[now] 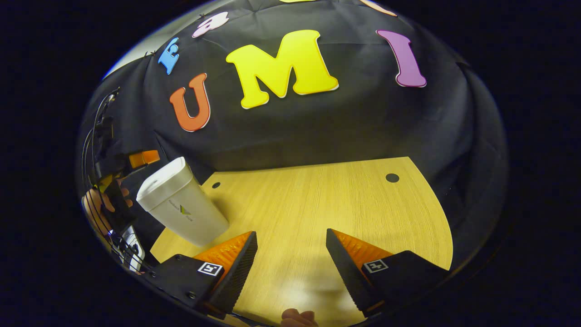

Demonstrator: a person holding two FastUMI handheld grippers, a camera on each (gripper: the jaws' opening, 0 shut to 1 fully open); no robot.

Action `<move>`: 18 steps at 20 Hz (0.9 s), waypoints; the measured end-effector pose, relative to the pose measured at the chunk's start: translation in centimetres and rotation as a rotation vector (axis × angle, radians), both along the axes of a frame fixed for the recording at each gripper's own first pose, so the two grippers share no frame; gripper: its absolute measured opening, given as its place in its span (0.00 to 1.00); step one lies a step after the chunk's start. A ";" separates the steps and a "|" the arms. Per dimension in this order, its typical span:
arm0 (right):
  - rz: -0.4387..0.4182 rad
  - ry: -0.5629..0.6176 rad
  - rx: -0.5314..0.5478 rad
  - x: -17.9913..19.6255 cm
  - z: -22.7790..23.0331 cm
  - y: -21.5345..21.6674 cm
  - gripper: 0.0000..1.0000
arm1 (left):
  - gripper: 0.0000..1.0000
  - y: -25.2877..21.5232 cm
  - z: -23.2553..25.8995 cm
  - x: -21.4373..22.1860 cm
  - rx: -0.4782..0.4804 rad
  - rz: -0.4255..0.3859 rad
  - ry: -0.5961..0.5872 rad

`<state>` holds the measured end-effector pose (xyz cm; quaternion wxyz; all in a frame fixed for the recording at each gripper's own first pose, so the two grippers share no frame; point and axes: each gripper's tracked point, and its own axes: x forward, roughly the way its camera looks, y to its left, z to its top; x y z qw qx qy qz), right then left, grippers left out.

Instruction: Press the lid of the desktop garbage bin to open it, pick up the crumpled paper on the desktop and throw it into the bin, then pick up the pop can on the desktop and drop it into the bin, and finally close the garbage bin lid.

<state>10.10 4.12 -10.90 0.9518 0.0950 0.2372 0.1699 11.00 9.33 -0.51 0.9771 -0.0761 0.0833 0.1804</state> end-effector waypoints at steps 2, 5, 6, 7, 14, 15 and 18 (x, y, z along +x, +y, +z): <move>-0.025 -0.048 -0.026 -0.5 1.6 0.1 0.96 | 0.98 -1.1 0.2 -1.7 -0.021 -0.066 -0.008; -0.101 -0.166 -0.102 -0.9 4.2 -0.9 0.96 | 0.98 -2.9 -0.9 -4.3 0.035 -0.141 -0.015; -0.128 -0.213 -0.122 -1.1 5.2 -1.3 0.92 | 0.98 -3.4 -1.2 -4.8 0.058 -0.170 -0.016; -0.151 -0.256 -0.135 -1.5 6.0 -1.5 0.96 | 0.98 -4.0 -1.4 -5.3 0.074 -0.189 -0.025; -0.262 -0.386 -0.145 -5.0 8.9 -1.9 0.96 | 0.98 -8.9 -2.1 -8.3 0.069 -0.327 -0.059; -0.267 -0.393 -0.148 -5.5 9.0 -1.7 0.96 | 0.98 -9.5 -2.1 -8.6 0.071 -0.344 -0.060; -0.257 -0.397 -0.154 -6.7 8.9 -0.8 0.96 | 0.98 -10.5 -1.5 -9.1 0.095 -0.386 -0.075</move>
